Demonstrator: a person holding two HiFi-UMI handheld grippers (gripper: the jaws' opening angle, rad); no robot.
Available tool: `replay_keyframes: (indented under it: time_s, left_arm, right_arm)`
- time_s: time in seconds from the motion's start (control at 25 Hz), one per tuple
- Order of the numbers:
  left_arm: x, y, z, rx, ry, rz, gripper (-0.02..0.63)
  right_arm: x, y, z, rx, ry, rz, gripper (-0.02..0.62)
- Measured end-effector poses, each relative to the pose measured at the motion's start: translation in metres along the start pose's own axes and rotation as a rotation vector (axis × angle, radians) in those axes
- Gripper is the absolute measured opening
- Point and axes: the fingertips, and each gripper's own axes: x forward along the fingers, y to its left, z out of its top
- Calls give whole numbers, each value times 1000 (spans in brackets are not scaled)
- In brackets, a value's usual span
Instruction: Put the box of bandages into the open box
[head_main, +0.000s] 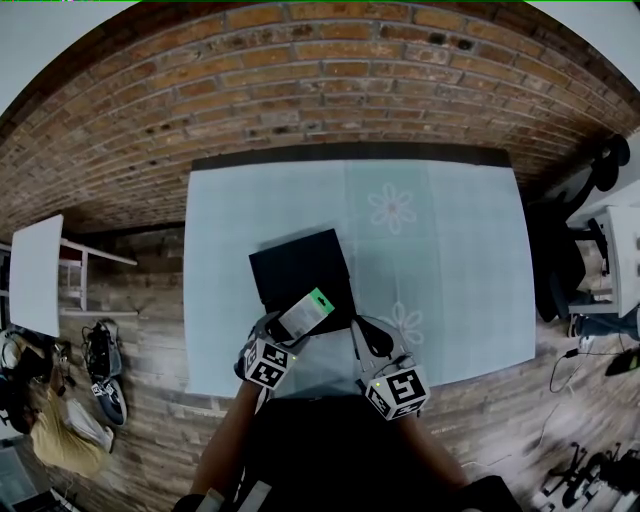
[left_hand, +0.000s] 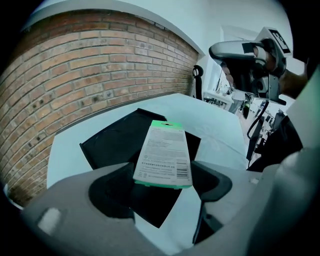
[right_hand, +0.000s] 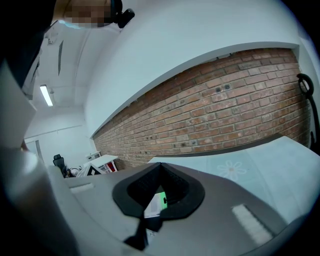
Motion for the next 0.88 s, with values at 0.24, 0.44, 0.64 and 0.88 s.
replay_keyframes:
  time_s: [0.24, 0.44, 0.64, 0.88]
  left_arm:
    - [14, -1, -4, 37, 50, -52, 367]
    - [25, -1, -6, 74, 101, -94, 367]
    - [33, -3, -8, 91, 135, -123, 367]
    - [41, -1, -12, 76, 158, -148, 367]
  right_arm:
    - [4, -5, -1, 9, 11, -16, 2]
    - [8, -8, -5, 20, 23, -21, 2]
    - [10, -11, -6, 26, 28, -20, 2]
    - [13, -15, -5, 30, 32, -20, 2]
